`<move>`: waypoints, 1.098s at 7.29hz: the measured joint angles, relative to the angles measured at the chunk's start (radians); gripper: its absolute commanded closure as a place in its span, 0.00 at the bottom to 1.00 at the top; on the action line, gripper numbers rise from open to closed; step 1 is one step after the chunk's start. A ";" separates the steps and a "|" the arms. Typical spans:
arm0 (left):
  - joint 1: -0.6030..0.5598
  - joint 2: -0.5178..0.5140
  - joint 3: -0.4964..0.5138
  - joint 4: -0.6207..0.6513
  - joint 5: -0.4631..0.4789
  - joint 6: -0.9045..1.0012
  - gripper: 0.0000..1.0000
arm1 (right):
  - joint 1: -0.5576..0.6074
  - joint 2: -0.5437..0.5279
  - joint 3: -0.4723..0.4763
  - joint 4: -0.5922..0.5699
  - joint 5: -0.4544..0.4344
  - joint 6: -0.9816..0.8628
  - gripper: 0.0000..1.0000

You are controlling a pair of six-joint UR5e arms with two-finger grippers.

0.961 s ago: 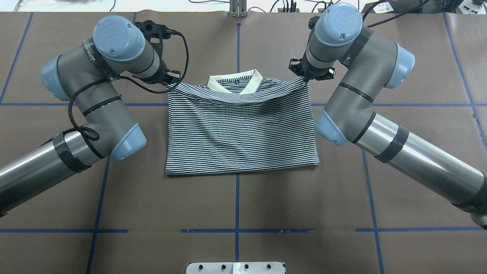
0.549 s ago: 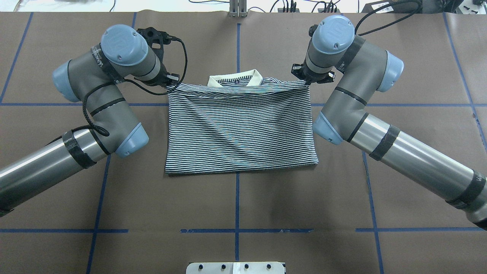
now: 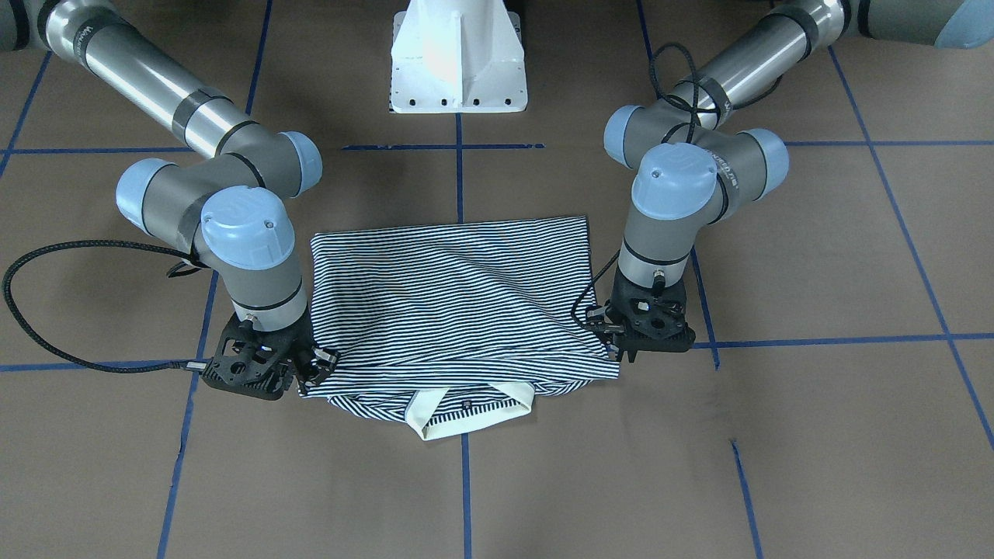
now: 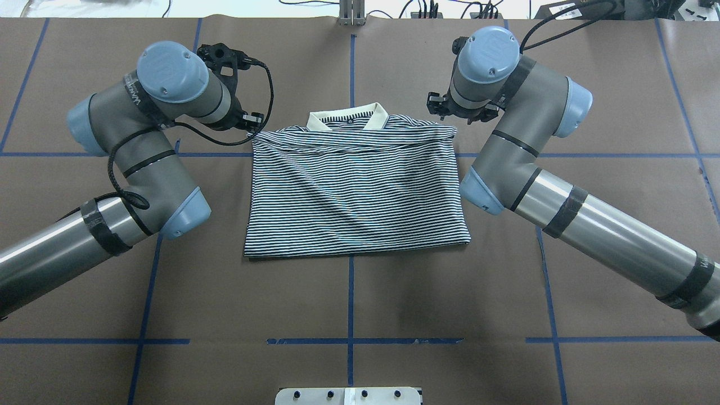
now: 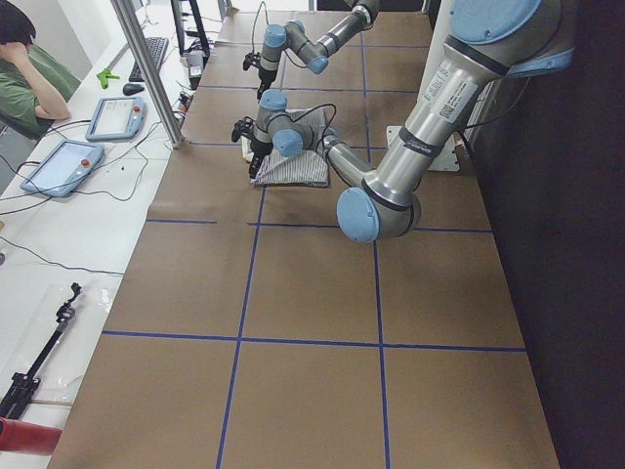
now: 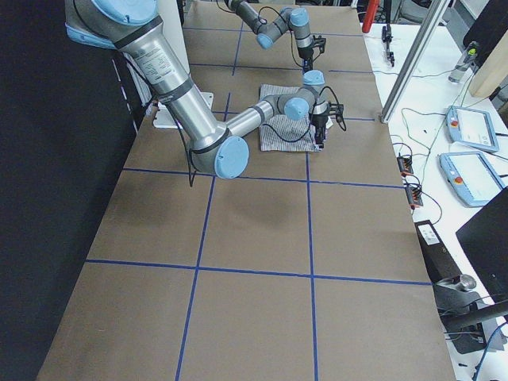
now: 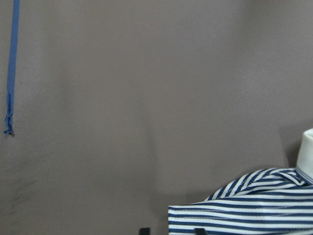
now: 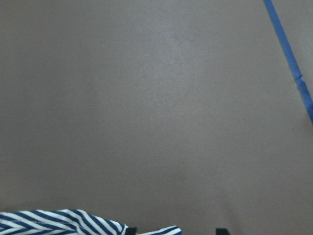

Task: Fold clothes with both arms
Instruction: 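Lower the hem beside the collar and open both grippers, then move the left gripper to the folded shirt's side edge while the right arm rises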

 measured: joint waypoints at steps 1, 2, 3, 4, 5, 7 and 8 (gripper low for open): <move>0.001 0.041 -0.070 -0.001 -0.003 0.024 0.00 | 0.029 -0.002 0.008 0.000 0.053 -0.058 0.00; 0.010 0.087 -0.135 -0.004 -0.004 0.030 0.00 | 0.060 -0.020 0.025 0.002 0.120 -0.130 0.00; 0.030 0.144 -0.195 -0.014 -0.004 0.018 0.00 | 0.080 -0.049 0.054 0.003 0.157 -0.179 0.00; 0.069 0.205 -0.244 -0.039 -0.002 -0.025 0.27 | 0.089 -0.070 0.080 0.004 0.172 -0.200 0.00; 0.116 0.256 -0.268 -0.090 0.003 -0.110 0.50 | 0.093 -0.080 0.092 0.004 0.177 -0.207 0.00; 0.220 0.310 -0.282 -0.171 0.043 -0.330 0.56 | 0.095 -0.084 0.099 0.004 0.178 -0.208 0.00; 0.261 0.316 -0.284 -0.181 0.063 -0.395 0.56 | 0.095 -0.085 0.100 0.004 0.178 -0.206 0.00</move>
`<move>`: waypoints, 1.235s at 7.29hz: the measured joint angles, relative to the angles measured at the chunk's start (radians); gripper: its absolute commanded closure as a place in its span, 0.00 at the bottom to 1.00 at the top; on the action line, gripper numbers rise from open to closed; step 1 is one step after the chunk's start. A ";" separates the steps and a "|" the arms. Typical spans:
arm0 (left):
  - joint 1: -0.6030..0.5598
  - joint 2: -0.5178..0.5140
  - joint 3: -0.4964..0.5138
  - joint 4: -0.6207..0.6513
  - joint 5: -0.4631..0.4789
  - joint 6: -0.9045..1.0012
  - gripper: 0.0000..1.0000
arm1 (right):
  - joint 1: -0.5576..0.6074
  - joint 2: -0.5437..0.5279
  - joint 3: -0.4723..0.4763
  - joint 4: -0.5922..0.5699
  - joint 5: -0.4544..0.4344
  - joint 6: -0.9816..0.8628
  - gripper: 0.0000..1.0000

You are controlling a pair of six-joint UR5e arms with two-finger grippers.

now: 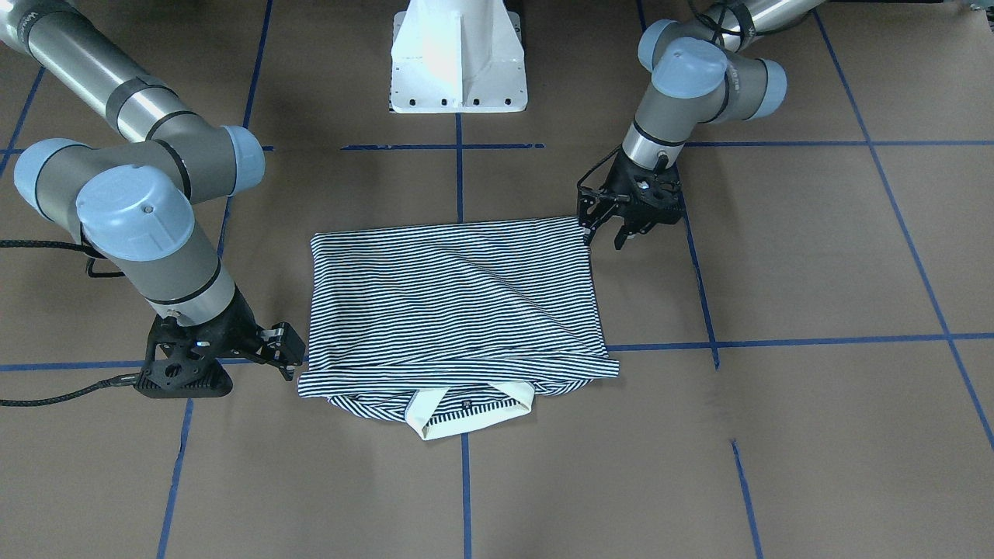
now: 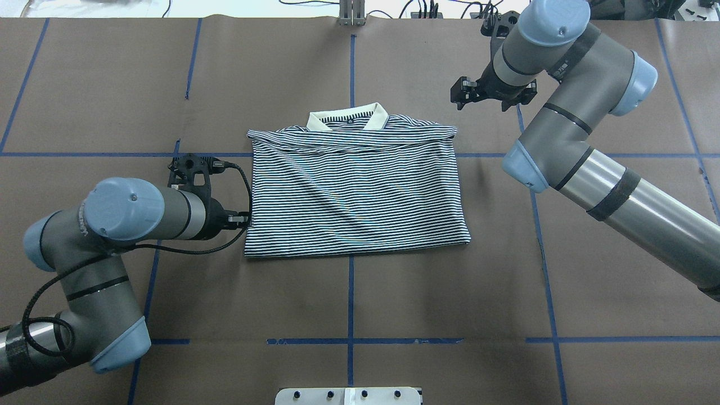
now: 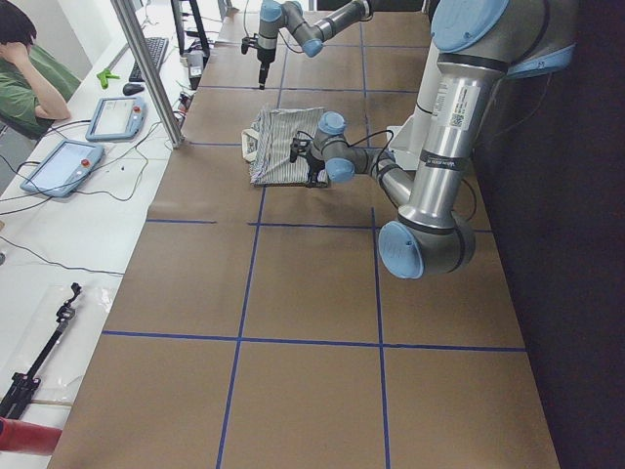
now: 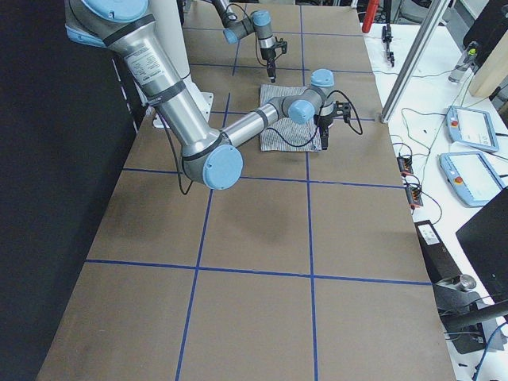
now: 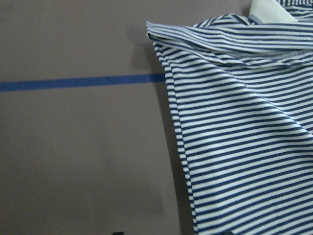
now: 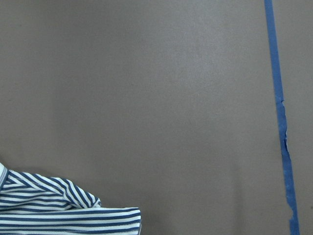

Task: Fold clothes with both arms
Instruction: 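Move the left gripper to the folded shirt's side edge while the right arm rises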

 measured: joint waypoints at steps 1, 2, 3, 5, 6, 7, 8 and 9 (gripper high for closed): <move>0.026 0.002 -0.002 -0.004 0.009 -0.030 0.56 | 0.000 -0.001 0.000 0.000 0.000 0.001 0.00; 0.040 0.002 -0.002 -0.004 0.014 -0.042 0.56 | 0.000 -0.001 0.000 0.000 0.000 0.001 0.00; 0.048 0.003 -0.003 -0.004 0.016 -0.047 0.56 | 0.000 -0.002 0.000 0.000 -0.001 0.001 0.00; 0.060 0.003 -0.003 -0.004 0.019 -0.050 0.75 | 0.000 -0.002 0.001 0.000 0.000 0.003 0.00; 0.065 0.003 -0.003 -0.004 0.020 -0.051 0.96 | 0.000 -0.003 0.001 0.000 -0.001 0.004 0.00; 0.070 0.003 -0.003 -0.004 0.020 -0.052 1.00 | 0.000 -0.003 0.001 0.000 -0.002 0.006 0.00; 0.072 0.003 -0.004 -0.004 0.020 -0.052 1.00 | 0.000 -0.003 0.001 0.000 -0.003 0.008 0.00; 0.073 0.004 -0.008 -0.003 0.020 -0.049 1.00 | 0.000 -0.003 0.002 0.000 -0.004 0.010 0.00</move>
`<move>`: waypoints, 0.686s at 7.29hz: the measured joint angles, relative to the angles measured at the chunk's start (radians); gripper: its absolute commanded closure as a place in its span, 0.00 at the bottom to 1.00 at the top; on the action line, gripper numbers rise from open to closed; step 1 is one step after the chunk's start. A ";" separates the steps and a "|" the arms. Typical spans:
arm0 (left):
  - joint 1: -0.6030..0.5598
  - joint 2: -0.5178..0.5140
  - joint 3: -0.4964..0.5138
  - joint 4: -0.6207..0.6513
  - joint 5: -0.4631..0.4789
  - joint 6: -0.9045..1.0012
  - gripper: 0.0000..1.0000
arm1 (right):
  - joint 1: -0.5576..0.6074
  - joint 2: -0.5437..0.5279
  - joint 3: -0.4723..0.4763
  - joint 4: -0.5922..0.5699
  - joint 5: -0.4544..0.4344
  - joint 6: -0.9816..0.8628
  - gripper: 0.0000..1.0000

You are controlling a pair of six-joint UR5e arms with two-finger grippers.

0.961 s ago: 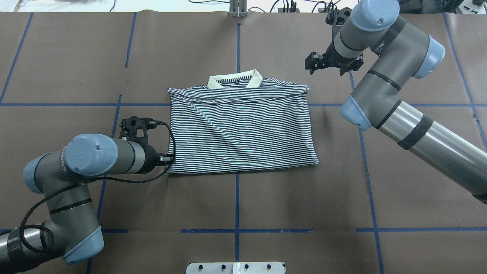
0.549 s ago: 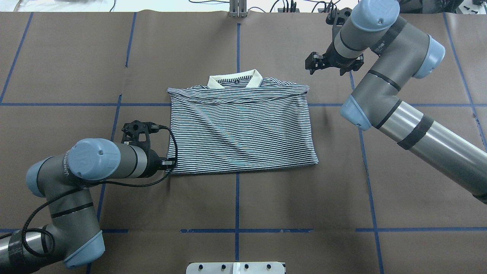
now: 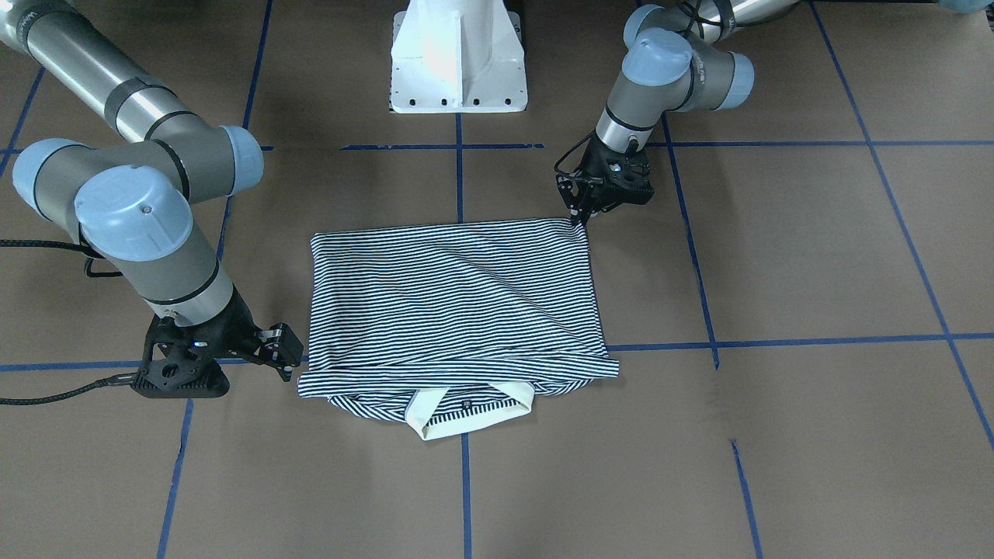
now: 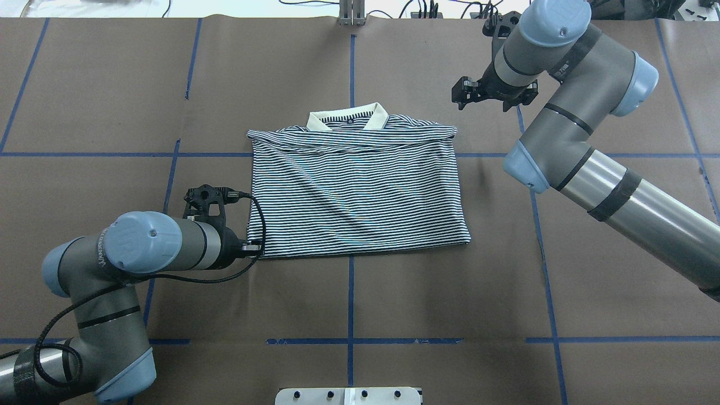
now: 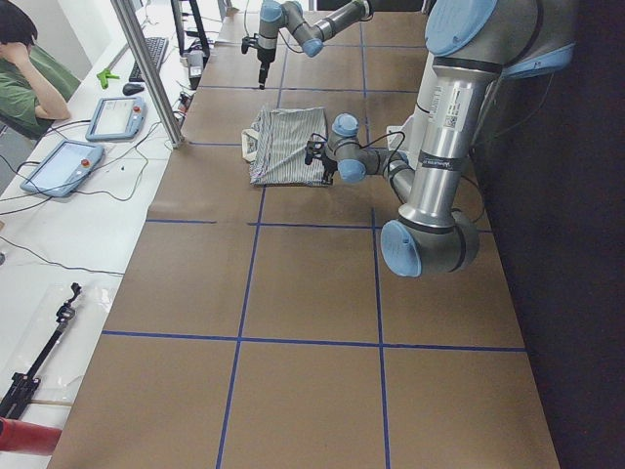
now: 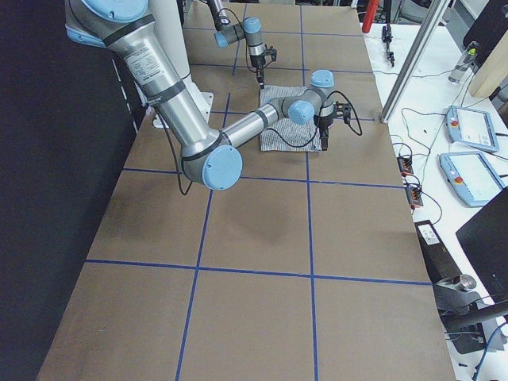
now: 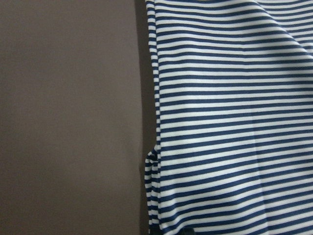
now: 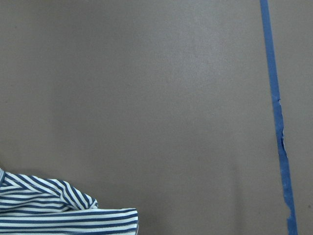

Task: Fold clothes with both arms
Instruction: 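Move the left gripper to the folded shirt's side edge while the right arm rises, then grasp the side edge with the left gripper and drag the shirt, rotating it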

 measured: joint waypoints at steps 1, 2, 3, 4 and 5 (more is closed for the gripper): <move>0.000 0.002 -0.006 0.001 0.000 0.005 1.00 | -0.001 0.000 0.000 0.000 -0.001 0.001 0.00; -0.004 0.003 -0.011 0.003 -0.001 0.029 1.00 | -0.001 0.000 0.000 0.000 -0.002 0.002 0.00; -0.021 0.005 -0.008 0.005 -0.001 0.085 1.00 | -0.001 -0.001 0.000 0.000 -0.003 0.002 0.00; -0.056 0.007 0.003 0.006 -0.001 0.159 1.00 | -0.001 -0.001 0.000 0.000 -0.004 0.002 0.00; -0.109 0.005 0.030 0.006 -0.002 0.240 1.00 | -0.002 -0.001 -0.001 0.000 -0.005 0.002 0.00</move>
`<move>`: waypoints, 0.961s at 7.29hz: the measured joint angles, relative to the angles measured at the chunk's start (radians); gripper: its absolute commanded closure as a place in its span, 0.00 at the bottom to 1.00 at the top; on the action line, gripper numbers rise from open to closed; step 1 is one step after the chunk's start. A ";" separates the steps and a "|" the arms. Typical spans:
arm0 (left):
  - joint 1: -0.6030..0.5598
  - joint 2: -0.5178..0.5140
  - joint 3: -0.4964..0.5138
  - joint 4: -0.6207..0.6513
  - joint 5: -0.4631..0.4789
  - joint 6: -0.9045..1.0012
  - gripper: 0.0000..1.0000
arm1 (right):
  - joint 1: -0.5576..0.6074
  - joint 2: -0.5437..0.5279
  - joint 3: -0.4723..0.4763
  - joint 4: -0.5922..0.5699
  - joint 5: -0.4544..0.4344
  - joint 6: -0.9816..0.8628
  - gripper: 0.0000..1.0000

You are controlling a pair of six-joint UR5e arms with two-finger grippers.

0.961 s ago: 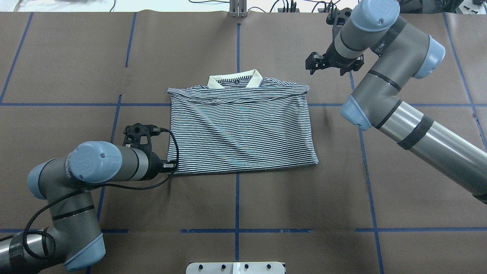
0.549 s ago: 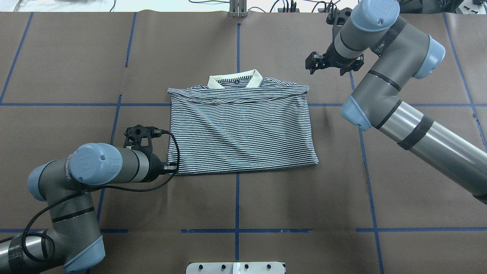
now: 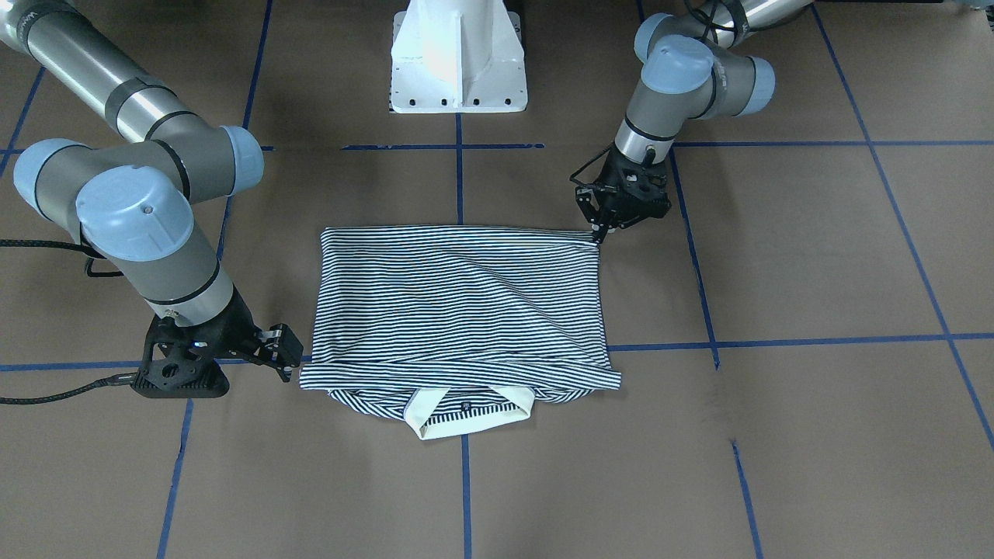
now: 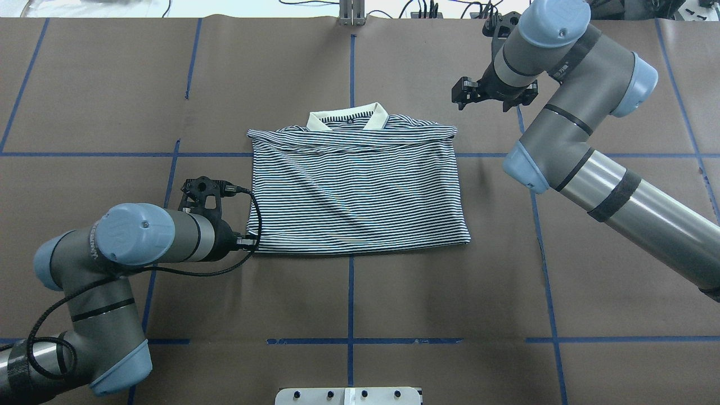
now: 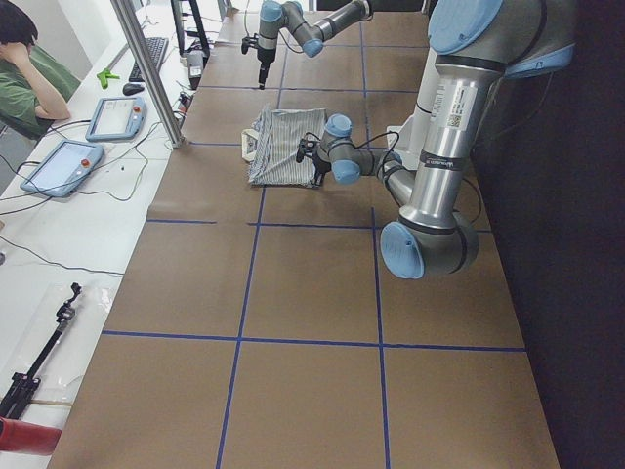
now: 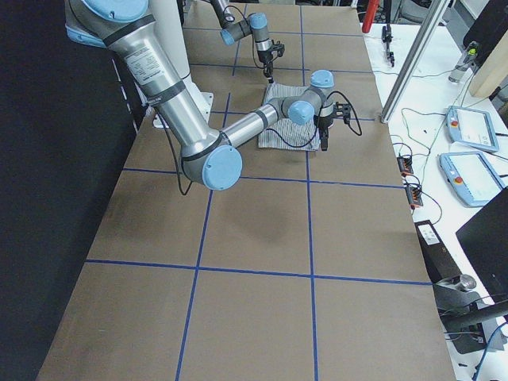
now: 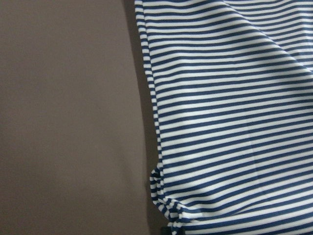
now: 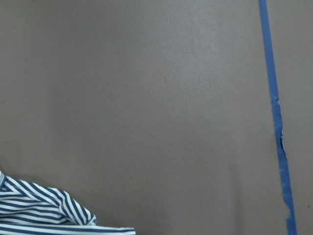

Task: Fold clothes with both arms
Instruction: 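Grasp the side edge with the left gripper and drag the shirt, rotating it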

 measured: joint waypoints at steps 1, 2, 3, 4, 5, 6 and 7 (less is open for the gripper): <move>-0.060 -0.009 0.042 -0.002 -0.002 0.072 1.00 | 0.000 0.000 0.000 0.000 -0.001 0.001 0.00; -0.121 -0.043 0.102 -0.005 -0.003 0.133 1.00 | -0.001 -0.001 0.000 0.000 -0.001 0.003 0.00; -0.177 -0.110 0.196 -0.013 -0.003 0.174 1.00 | -0.001 -0.001 -0.001 0.000 -0.001 0.006 0.00; -0.226 -0.194 0.319 -0.045 -0.003 0.198 1.00 | -0.002 -0.001 -0.001 0.000 -0.001 0.008 0.00; -0.269 -0.267 0.440 -0.101 -0.002 0.223 1.00 | -0.002 -0.002 -0.001 0.000 -0.002 0.011 0.00; -0.304 -0.331 0.550 -0.155 0.009 0.251 1.00 | -0.002 -0.002 -0.001 0.000 -0.002 0.015 0.00; -0.325 -0.389 0.649 -0.194 0.039 0.268 1.00 | -0.003 -0.002 -0.001 0.000 -0.003 0.021 0.00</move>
